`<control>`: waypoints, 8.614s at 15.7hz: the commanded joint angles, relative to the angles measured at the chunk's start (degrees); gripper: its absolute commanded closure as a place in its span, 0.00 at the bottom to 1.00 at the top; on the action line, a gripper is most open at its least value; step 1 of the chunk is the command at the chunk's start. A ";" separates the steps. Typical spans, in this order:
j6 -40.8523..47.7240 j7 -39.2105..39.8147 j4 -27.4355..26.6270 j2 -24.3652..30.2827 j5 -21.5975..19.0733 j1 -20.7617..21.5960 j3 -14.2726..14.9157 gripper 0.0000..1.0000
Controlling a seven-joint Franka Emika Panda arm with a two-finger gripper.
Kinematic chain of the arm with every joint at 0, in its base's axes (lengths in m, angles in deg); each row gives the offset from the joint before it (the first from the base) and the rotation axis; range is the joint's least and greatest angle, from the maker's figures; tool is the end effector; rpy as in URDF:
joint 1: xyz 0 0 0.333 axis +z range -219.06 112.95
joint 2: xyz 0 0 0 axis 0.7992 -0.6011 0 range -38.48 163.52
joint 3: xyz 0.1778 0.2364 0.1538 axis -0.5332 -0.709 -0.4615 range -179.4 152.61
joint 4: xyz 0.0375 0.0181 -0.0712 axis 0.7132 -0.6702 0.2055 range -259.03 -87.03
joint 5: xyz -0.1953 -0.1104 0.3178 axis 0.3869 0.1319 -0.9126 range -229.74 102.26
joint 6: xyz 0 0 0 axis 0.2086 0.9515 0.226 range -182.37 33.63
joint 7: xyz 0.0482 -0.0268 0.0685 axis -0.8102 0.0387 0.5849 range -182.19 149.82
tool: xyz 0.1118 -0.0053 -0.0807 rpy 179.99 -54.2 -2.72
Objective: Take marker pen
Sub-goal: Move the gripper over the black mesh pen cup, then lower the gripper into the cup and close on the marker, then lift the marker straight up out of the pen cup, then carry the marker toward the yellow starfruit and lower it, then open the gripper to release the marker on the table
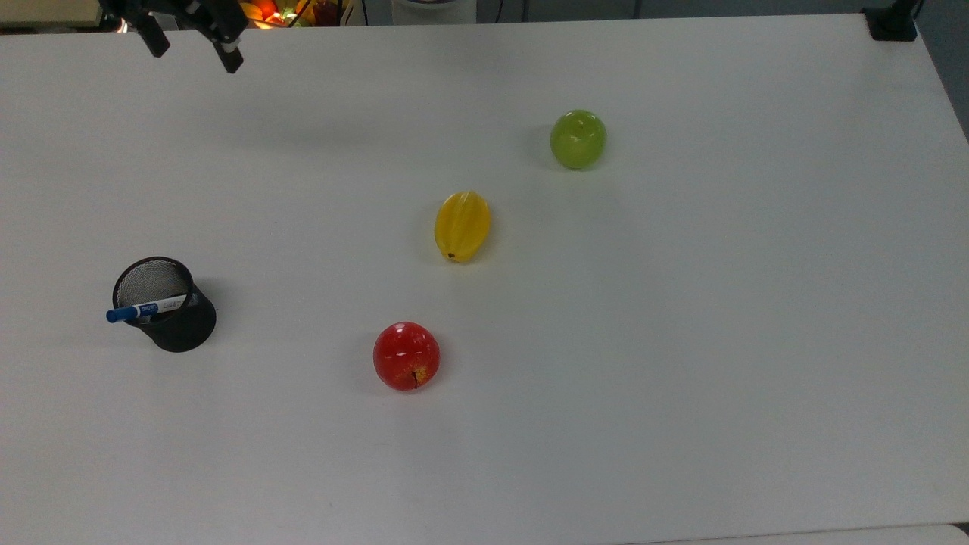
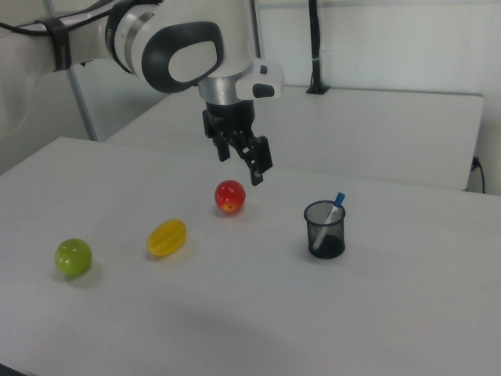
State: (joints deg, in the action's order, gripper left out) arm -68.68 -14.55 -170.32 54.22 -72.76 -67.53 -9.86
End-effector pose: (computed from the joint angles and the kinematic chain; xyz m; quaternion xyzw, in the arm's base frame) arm 0.5938 -0.1709 0.5690 -0.9843 0.1527 -0.0617 0.0638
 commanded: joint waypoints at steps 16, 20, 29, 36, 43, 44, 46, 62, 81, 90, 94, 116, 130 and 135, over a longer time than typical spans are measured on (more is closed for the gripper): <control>-22.87 -2.51 0.63 -10.94 -0.83 -3.89 -0.28 0.00; -34.36 -8.22 0.63 -13.49 -0.30 -3.89 -0.45 0.00; -42.29 -11.13 10.82 -26.40 8.48 -3.63 -0.10 0.01; -45.29 -11.74 12.23 -30.63 10.51 -1.61 0.07 0.02; -45.29 -13.50 13.01 -31.16 10.51 -0.29 -0.01 0.17; -45.29 -13.41 13.02 -31.25 10.60 -0.29 -0.01 0.27; -45.29 -13.41 13.02 -31.25 10.60 -0.29 0.07 0.49; -45.11 -13.50 12.85 -29.15 10.17 -0.63 -0.01 1.00; -44.15 -13.68 -4.72 -6.30 2.87 0.76 0.69 1.00; -26.41 -7.62 -9.21 -1.63 2.87 9.55 2.45 0.99; -19.03 -6.04 -9.74 -1.80 2.96 13.41 2.36 0.99; -10.92 0.56 -18.53 -9.53 6.30 21.25 -3.88 0.84; -11.10 -1.72 -17.74 -7.44 6.38 20.46 -3.97 0.00; -7.07 -1.90 -17.22 0.90 6.38 16.42 -3.97 0.00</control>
State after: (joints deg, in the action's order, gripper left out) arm -79.88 -15.28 -186.61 48.14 -67.14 -48.75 -13.75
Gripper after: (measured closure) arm 0.000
